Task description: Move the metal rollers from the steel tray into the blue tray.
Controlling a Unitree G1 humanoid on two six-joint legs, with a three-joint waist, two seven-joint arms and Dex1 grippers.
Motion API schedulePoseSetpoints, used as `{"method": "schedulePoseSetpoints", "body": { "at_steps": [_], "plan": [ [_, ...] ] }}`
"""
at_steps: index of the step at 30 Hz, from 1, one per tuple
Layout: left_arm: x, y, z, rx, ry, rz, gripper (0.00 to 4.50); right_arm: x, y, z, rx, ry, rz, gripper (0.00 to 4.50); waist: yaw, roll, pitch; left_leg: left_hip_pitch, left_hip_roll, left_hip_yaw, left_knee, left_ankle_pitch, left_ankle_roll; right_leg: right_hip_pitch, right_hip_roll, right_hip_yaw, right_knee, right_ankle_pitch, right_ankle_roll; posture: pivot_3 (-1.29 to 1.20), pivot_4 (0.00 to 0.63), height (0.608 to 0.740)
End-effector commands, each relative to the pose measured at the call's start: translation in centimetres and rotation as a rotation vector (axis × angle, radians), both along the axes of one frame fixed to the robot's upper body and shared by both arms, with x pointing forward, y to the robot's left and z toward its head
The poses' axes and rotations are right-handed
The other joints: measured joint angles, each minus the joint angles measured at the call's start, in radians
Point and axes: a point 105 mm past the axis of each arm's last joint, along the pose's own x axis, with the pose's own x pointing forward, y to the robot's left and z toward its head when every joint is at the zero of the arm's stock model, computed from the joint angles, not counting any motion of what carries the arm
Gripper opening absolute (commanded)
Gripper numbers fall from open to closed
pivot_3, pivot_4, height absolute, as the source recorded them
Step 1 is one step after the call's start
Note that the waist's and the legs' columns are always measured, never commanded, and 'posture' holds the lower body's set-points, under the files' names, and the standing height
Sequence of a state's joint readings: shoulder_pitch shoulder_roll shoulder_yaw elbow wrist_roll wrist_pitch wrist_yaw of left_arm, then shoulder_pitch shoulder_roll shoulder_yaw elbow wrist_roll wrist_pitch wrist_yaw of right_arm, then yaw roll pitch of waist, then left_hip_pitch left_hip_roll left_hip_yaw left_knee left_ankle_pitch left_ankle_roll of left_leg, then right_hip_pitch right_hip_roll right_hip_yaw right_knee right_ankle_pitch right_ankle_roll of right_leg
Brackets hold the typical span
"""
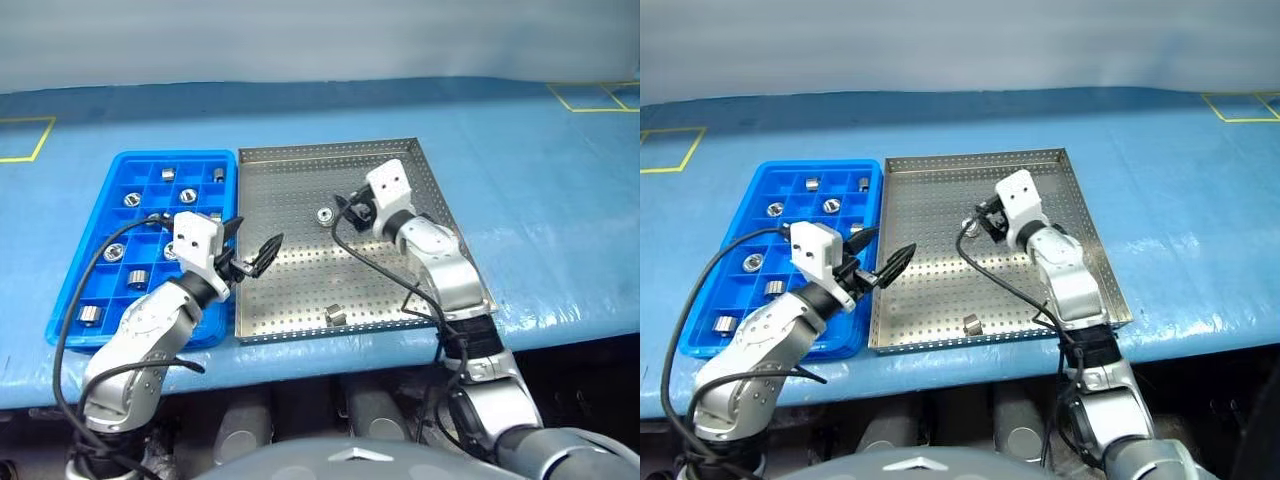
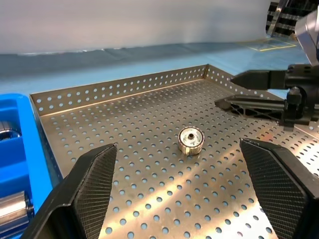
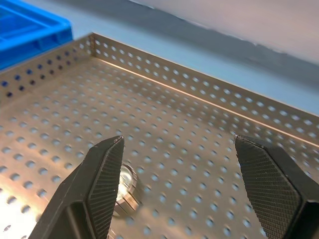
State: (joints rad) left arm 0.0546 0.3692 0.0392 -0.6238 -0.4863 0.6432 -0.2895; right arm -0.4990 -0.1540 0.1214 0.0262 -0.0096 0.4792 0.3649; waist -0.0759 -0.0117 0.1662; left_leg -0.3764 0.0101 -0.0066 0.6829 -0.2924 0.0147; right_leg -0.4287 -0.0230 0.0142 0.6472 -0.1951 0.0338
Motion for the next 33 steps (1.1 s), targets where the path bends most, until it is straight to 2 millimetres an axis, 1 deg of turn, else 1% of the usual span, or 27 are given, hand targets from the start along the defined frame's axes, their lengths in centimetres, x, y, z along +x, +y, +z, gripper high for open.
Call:
{"method": "schedulePoseSetpoints", "body": {
  "at_steps": [1,3,4,8,13,19,21,22,23,25,27,30,32,33],
  "plan": [
    [-0.5,1.1,1.2,0.014,-0.052,0.041,4.33,0.3,1.6,0.1,0.018,-0.013,0.052,3.72,0.009,0.0,0.0,0.0,0.0,0.0,0.0,0.0,0.0,0.0,0.0,0.0,0.0,0.0,0.0,-0.04,0.15,0.74],
    [-0.9,1.4,1.1,0.015,-0.048,0.056,4.33,0.6,1.8,-1.1,0.011,0.022,0.049,3.72,0.019,-0.001,0.0,0.0,0.001,-0.001,0.0,0.0,0.001,0.0,-0.001,-0.001,0.0,0.0,0.0,-0.01,0.15,0.74],
    [-1.0,1.4,1.0,0.014,-0.047,0.058,4.33,0.6,1.8,-1.4,0.01,0.03,0.048,3.72,0.025,-0.001,0.0,0.0,0.001,-0.001,0.0,-0.001,0.001,0.0,-0.002,0.0,-0.001,0.0,0.0,-0.01,0.15,0.74],
    [-1.3,0.8,0.9,0.007,-0.042,0.047,4.33,1.1,1.7,-3.0,-0.001,0.072,0.026,3.72,0.042,-0.001,0.0,-0.001,0.0,0.0,0.0,-0.002,0.003,0.0,-0.003,0.0,-0.004,0.001,0.001,0.0,0.15,0.74],
    [-1.3,0.6,0.9,0.007,-0.042,0.038,4.33,1.6,1.3,-4.2,-0.015,0.096,-0.001,3.72,0.048,-0.001,0.0,-0.002,0.0,0.0,0.0,-0.002,0.003,0.0,-0.003,0.0,-0.003,0.001,0.001,0.0,0.15,0.74],
    [-1.1,0.6,1.0,0.012,-0.045,0.033,4.33,1.6,0.5,-5.8,-0.033,0.144,-0.03,3.72,0.045,0.0,0.0,-0.001,0.0,0.001,0.0,-0.002,0.003,0.0,-0.003,0.0,-0.003,0.001,0.001,-0.01,0.15,0.74],
    [-1.1,0.6,1.0,0.013,-0.044,0.032,4.33,1.5,0.3,-6.0,-0.028,0.15,-0.028,3.33,0.045,0.0,0.0,-0.001,0.0,0.001,0.0,-0.002,0.003,0.0,-0.003,0.0,-0.003,0.001,0.001,-0.02,0.15,0.74],
    [-1.1,0.6,1.0,0.015,-0.043,0.031,4.33,1.5,0.3,-5.8,-0.024,0.141,-0.029,3.15,0.045,0.0,0.0,-0.001,0.0,0.001,0.0,-0.002,0.003,0.0,-0.003,0.0,-0.003,0.001,0.001,-0.02,0.15,0.74],
    [-1.1,0.6,1.0,0.015,-0.042,0.031,4.33,1.5,0.2,-5.3,-0.02,0.12,-0.031,2.86,0.045,0.0,0.0,-0.001,0.0,0.001,0.0,-0.002,0.003,0.0,-0.003,0.0,-0.003,0.001,0.001,-0.02,0.15,0.74],
    [-1.1,0.6,0.9,0.015,-0.041,0.032,4.33,1.3,0.4,-3.7,0.013,0.064,-0.023,2.24,0.045,0.0,0.0,-0.001,0.0,0.001,0.0,-0.002,0.003,0.0,-0.003,0.0,-0.003,0.001,0.001,-0.02,0.15,0.74],
    [-1.1,0.6,0.9,0.015,-0.04,0.031,4.33,0.9,0.5,-2.1,0.048,0.019,-0.009,2.24,0.045,0.0,0.0,-0.002,0.0,0.001,0.0,-0.002,0.003,0.0,-0.003,0.0,-0.003,0.001,0.001,-0.02,0.15,0.74],
    [-1.1,0.7,0.9,0.014,-0.039,0.029,4.33,0.1,0.8,-0.3,0.051,-0.036,0.02,2.24,0.042,0.0,0.0,-0.002,0.0,0.001,0.0,-0.002,0.003,0.0,-0.003,0.0,-0.003,0.001,0.002,-0.02,0.15,0.74],
    [-1.1,0.7,1.0,0.015,-0.045,0.026,4.33,-0.9,1.8,1.2,0.068,-0.066,0.078,2.24,0.041,0.0,0.0,-0.002,0.0,0.001,0.0,-0.002,0.003,0.0,-0.003,0.0,-0.003,0.001,0.002,-0.03,0.15,0.74],
    [-1.1,0.9,1.1,0.017,-0.054,0.03,4.33,-1.9,2.9,1.8,0.074,-0.075,0.142,2.24,0.041,0.0,0.0,-0.002,0.0,0.001,0.0,-0.002,0.003,0.0,-0.003,0.0,-0.003,0.001,0.002,-0.03,0.15,0.74]
  ]
}}
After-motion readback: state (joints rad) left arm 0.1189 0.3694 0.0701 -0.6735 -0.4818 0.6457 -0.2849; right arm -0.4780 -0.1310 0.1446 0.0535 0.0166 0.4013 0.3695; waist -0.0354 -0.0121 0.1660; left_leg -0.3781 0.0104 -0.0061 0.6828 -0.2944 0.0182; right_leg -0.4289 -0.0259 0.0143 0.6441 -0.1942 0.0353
